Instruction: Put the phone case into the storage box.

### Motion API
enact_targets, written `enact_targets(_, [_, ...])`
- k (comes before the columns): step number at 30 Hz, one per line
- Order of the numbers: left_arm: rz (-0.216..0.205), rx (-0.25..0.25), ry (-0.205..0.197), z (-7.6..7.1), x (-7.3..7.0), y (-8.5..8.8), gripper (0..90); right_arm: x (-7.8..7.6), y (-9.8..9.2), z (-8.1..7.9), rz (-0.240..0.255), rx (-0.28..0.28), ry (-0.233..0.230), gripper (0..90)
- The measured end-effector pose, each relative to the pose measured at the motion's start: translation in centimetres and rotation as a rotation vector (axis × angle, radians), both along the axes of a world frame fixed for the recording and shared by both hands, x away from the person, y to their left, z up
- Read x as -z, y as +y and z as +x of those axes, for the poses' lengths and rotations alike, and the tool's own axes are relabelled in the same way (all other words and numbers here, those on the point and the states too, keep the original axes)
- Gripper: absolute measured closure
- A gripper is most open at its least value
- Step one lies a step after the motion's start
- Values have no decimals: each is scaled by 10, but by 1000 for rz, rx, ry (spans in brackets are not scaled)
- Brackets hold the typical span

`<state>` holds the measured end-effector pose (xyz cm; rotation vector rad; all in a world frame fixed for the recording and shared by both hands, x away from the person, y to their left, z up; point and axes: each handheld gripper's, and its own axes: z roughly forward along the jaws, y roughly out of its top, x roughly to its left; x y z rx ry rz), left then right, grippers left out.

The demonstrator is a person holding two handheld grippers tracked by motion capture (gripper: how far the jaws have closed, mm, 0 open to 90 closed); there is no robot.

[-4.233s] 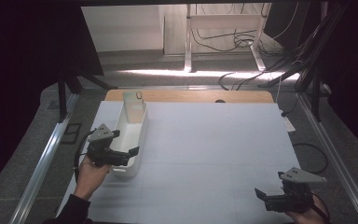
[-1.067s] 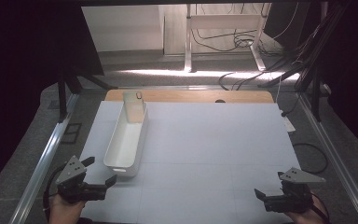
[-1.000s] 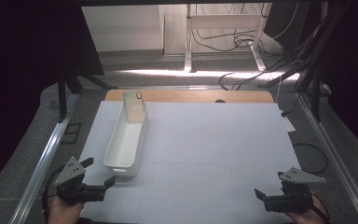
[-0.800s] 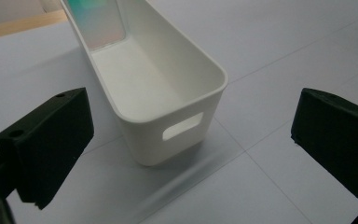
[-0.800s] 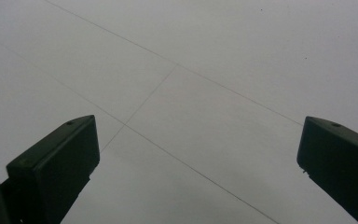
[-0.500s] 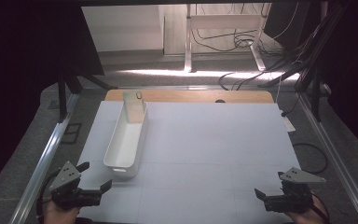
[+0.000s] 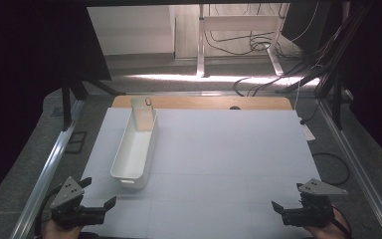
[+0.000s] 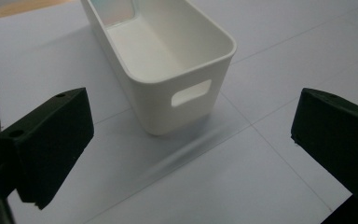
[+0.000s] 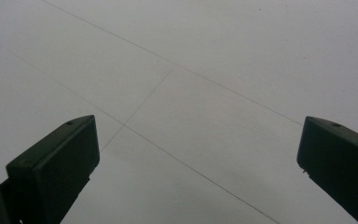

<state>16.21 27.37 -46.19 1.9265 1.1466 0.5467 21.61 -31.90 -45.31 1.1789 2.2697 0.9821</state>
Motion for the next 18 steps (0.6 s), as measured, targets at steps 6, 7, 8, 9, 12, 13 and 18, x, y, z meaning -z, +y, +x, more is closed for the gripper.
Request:
enact_targets(6, [15,-2,8,-2,1,-1,0,0,0,0,-1,1,0,0])
enact_targets(7, [18,-2,9,-3,1,-1,0,0,0,0,0,1,-1,0])
enact_targets(8, [21,-2,11,-3,1,-1,0,0,0,0,0,1,-1,0])
enact_targets(9, [21,-3,13,-4,2,-1,0,0,0,0,0,1,0,0])
enact_targets(12, [31,-4,20,-5,3,-1,0,0,0,0,0,1,0,0])
enact_targets(13, [40,-7,22,-6,3,-1,0,0,0,0,0,1,0,0])
enact_targets(18, [64,-14,49,-6,6,-2,0,0,0,0,-1,1,0,0])
